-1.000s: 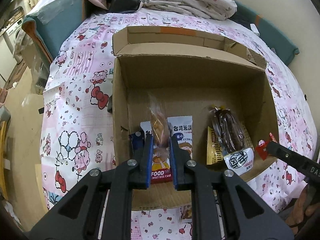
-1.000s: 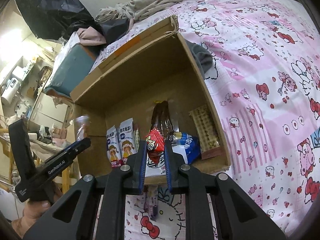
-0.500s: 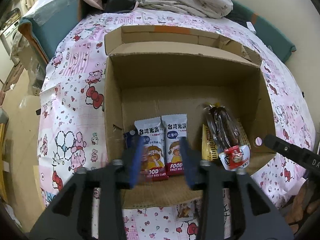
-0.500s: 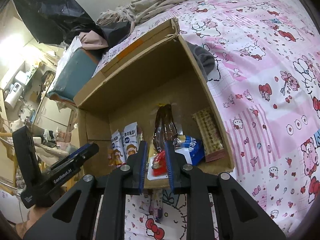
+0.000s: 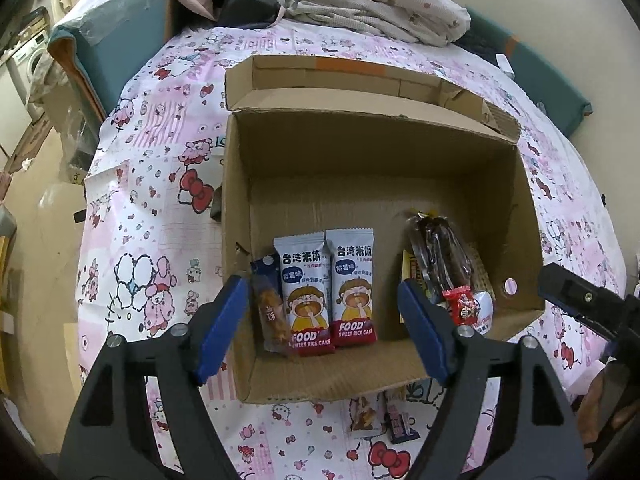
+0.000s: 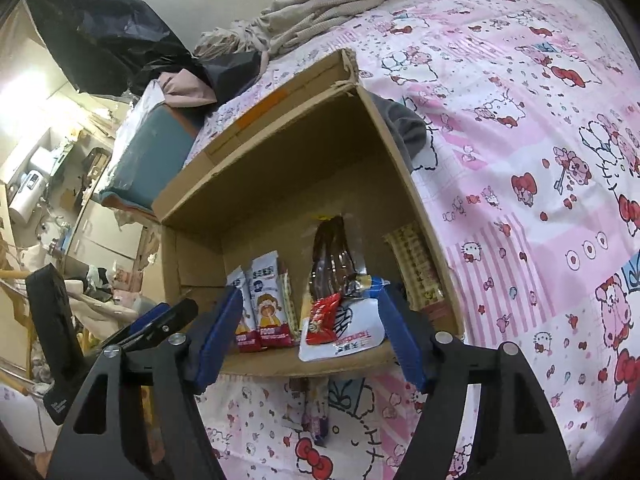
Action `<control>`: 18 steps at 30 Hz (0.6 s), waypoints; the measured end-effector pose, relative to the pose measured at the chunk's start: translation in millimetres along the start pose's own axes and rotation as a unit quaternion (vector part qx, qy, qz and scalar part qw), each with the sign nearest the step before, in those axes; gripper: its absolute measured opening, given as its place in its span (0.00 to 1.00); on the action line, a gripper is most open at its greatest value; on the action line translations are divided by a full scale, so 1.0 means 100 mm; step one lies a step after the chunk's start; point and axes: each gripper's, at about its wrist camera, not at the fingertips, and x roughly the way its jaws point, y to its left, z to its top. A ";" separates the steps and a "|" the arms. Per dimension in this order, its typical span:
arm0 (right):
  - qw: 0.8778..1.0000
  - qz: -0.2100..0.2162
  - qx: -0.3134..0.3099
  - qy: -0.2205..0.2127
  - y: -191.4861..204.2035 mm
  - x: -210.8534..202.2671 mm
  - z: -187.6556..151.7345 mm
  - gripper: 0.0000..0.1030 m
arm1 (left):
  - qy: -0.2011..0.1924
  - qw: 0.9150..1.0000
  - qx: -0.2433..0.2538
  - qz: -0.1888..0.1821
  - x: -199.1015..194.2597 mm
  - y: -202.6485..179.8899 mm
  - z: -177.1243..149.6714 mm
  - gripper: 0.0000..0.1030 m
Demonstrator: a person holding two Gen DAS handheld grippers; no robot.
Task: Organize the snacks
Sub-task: 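Withdraw both grippers from the box toward the remaining snacks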
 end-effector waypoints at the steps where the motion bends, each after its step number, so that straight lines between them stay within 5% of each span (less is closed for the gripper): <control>1: 1.000 -0.001 -0.002 -0.002 0.01 -0.02 -0.01 0.71 | -0.001 1.000 0.001 0.000 -0.02 0.00 -0.01 0.73; 18: 0.998 0.003 0.066 -0.013 -0.27 -0.35 -0.21 0.71 | 0.004 0.998 -0.068 0.013 -0.34 0.40 -0.30 0.73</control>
